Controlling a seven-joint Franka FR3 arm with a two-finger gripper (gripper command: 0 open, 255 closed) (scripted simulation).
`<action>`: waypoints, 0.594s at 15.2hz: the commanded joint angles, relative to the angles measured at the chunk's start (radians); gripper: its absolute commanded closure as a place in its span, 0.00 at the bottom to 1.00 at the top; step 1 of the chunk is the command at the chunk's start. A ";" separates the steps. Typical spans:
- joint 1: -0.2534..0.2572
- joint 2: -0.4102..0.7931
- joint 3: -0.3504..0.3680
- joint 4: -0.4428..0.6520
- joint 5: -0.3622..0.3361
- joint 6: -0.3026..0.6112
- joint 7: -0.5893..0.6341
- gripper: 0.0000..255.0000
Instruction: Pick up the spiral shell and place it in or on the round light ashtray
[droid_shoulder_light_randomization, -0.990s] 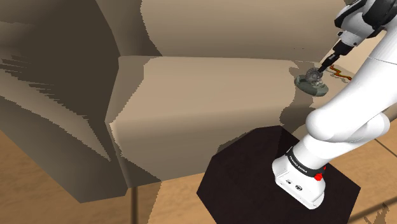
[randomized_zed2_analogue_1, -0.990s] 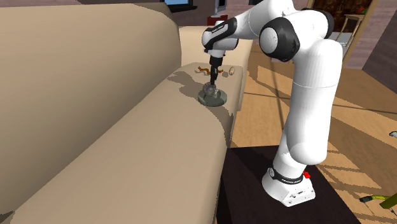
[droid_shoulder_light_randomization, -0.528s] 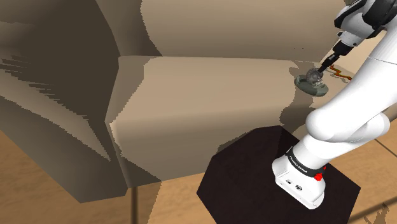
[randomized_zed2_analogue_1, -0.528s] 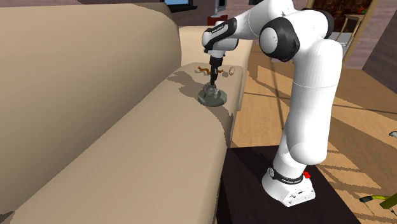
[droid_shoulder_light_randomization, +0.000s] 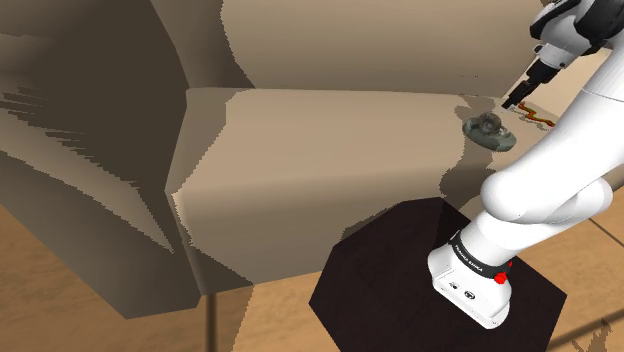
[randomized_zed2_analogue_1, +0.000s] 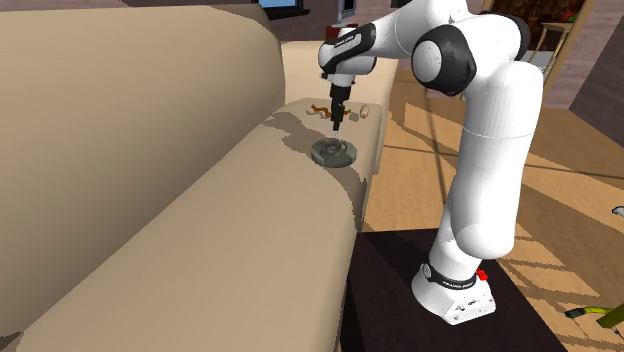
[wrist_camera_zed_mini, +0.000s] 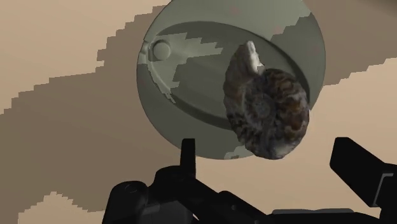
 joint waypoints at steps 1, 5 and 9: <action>-0.003 -0.013 -0.006 0.047 -0.015 -0.056 0.008 0.00; -0.003 -0.020 -0.008 0.066 -0.022 -0.080 0.013 0.00; -0.003 -0.020 -0.008 0.066 -0.022 -0.080 0.013 0.00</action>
